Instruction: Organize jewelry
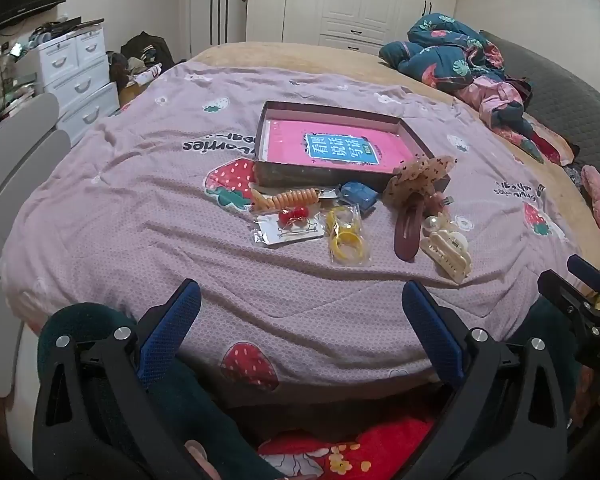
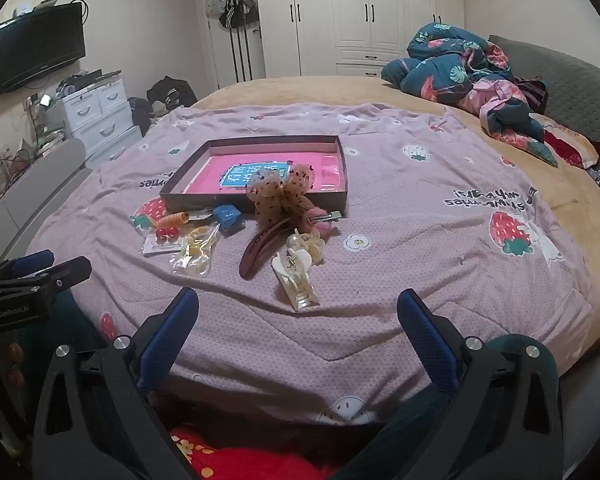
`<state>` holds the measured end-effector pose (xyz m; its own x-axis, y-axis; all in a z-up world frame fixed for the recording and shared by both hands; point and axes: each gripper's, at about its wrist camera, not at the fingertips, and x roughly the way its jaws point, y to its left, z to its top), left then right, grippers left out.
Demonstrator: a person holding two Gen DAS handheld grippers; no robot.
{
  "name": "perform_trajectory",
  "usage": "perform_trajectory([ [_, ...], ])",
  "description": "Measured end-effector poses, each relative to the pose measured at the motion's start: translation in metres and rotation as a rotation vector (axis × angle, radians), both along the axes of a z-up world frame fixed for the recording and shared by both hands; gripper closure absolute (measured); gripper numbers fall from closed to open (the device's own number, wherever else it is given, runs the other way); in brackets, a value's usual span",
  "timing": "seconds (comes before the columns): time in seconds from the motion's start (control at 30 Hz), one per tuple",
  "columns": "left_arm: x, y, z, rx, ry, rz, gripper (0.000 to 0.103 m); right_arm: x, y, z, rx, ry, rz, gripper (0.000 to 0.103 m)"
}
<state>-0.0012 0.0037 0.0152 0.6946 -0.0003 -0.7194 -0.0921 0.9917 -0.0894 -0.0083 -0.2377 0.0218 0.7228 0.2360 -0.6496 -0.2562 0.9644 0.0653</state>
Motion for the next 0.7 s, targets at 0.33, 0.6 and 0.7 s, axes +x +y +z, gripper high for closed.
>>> perform_trajectory([
  [0.33, 0.0004, 0.0004, 0.0005, 0.002, 0.001, -0.001, 0.009, -0.0008, -0.0012, 0.0009, -0.001, -0.003, 0.0, 0.004],
  [0.6, -0.0005, -0.001, -0.0004, 0.003, -0.001, -0.001, 0.009, -0.001, -0.0016, -0.0001, 0.002, 0.0, -0.002, 0.004],
  [0.7, -0.0005, -0.0009, -0.0005, 0.003, 0.0, -0.001, 0.009, -0.0008, -0.0013, 0.0004, 0.002, 0.001, -0.002, 0.004],
])
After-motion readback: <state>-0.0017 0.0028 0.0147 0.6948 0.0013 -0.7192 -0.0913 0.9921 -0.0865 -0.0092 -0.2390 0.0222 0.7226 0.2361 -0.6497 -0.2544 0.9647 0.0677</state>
